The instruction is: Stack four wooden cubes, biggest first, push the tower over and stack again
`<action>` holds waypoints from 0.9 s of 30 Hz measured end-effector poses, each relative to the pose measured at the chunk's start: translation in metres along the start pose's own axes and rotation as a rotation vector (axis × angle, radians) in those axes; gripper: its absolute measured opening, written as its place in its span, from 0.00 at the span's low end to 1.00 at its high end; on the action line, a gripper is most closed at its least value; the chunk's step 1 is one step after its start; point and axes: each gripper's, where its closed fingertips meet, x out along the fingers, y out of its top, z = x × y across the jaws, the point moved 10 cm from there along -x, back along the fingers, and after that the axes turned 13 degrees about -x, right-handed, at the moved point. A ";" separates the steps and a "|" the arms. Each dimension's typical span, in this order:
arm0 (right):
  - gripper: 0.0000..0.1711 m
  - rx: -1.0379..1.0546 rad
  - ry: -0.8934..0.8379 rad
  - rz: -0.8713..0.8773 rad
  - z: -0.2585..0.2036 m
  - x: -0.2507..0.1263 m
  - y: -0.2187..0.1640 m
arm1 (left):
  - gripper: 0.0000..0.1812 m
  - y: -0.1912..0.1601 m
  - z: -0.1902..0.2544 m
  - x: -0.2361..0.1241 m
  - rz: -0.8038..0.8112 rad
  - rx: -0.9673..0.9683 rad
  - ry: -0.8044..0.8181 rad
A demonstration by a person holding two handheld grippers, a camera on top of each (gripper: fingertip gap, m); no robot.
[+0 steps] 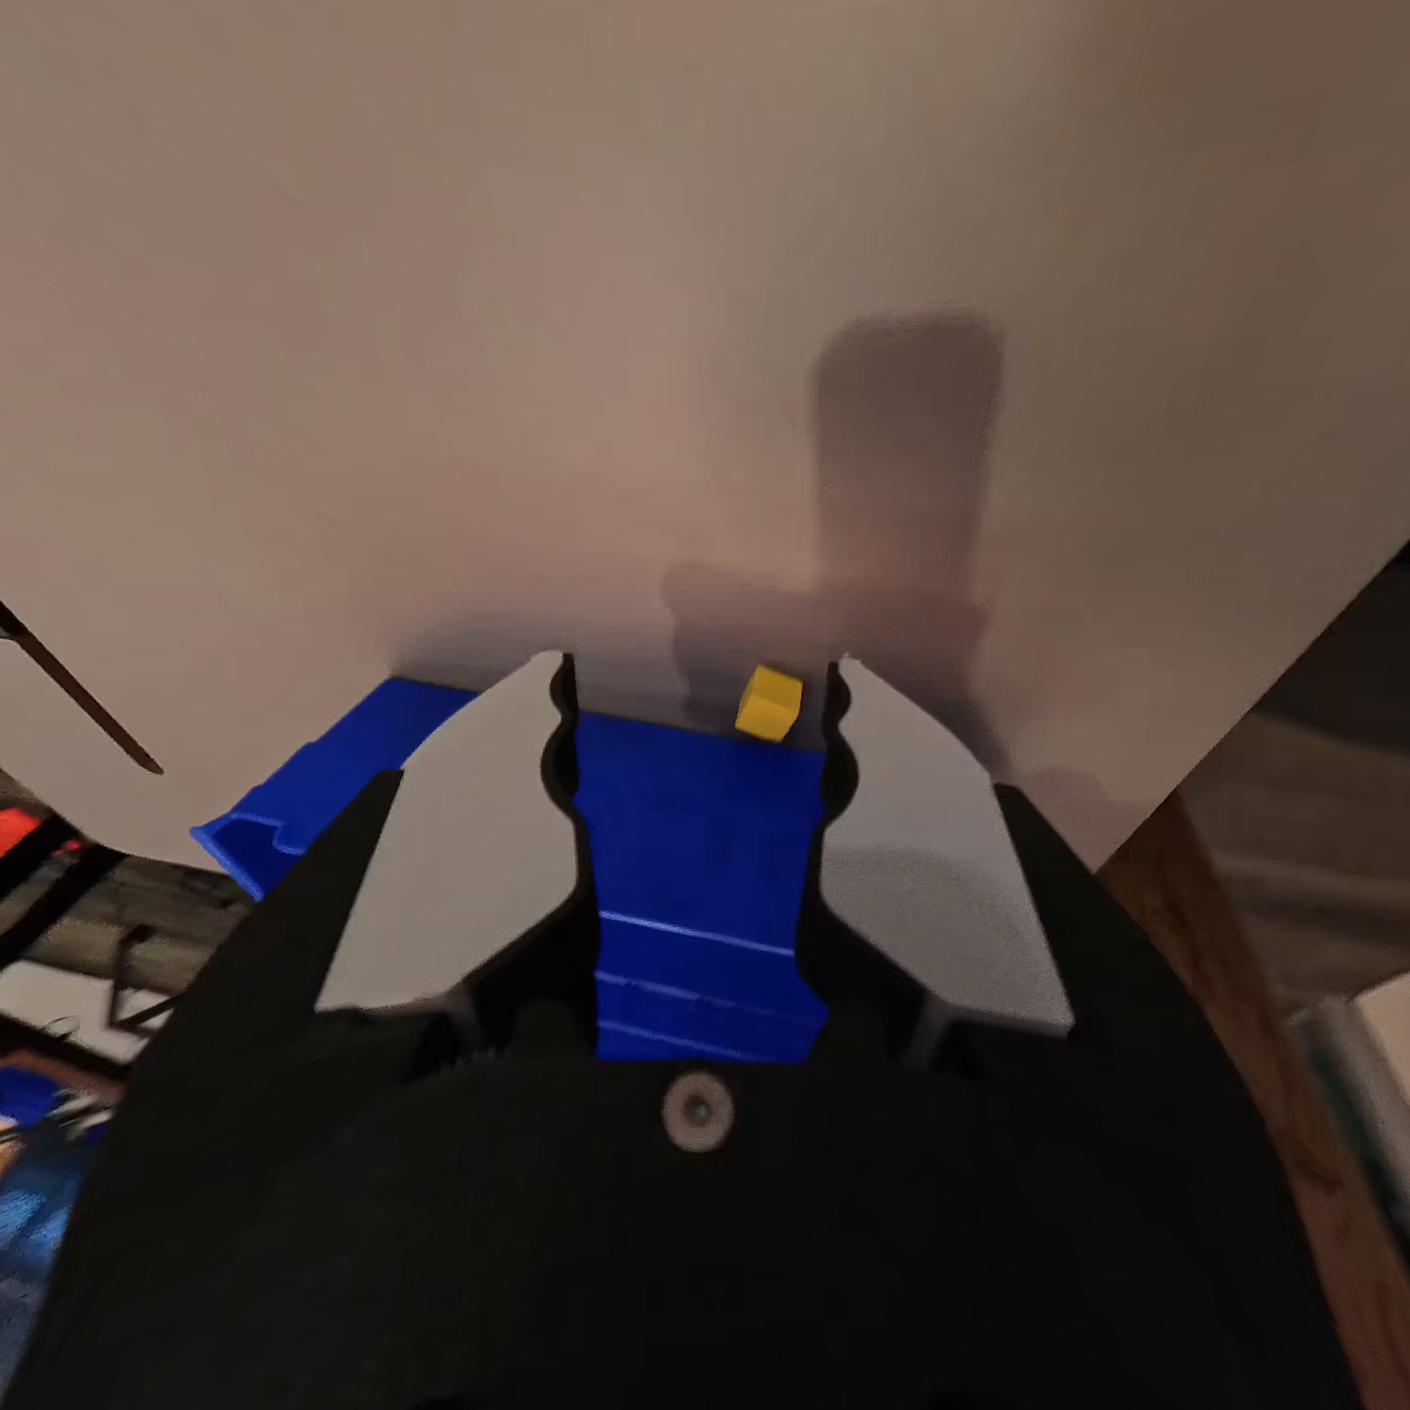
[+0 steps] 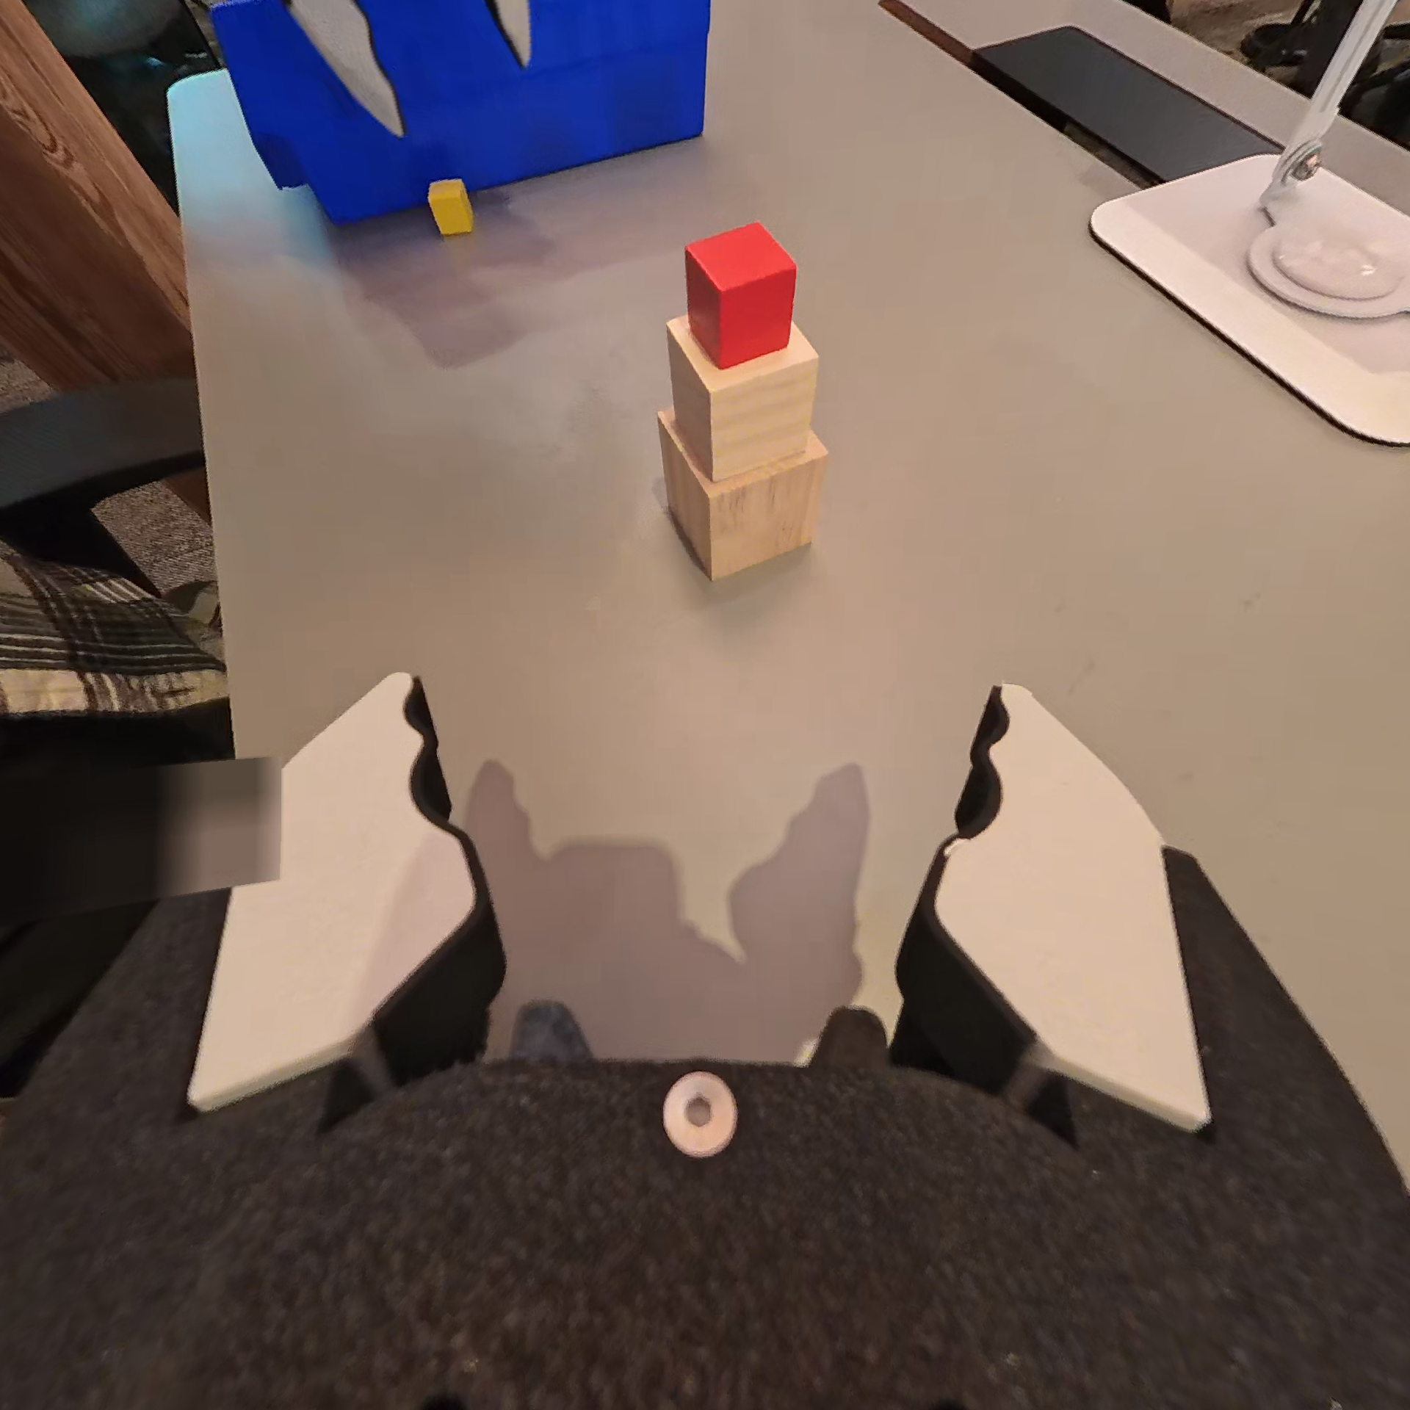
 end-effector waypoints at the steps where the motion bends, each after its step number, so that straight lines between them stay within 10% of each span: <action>1: 0.76 -0.002 -0.003 -0.002 0.000 0.000 0.001 | 0.34 -0.005 0.002 0.009 -0.044 0.041 0.007; 27: 0.76 0.008 0.007 -0.029 0.001 0.008 -0.004 | 0.22 -0.029 0.008 0.085 -0.486 0.253 -0.032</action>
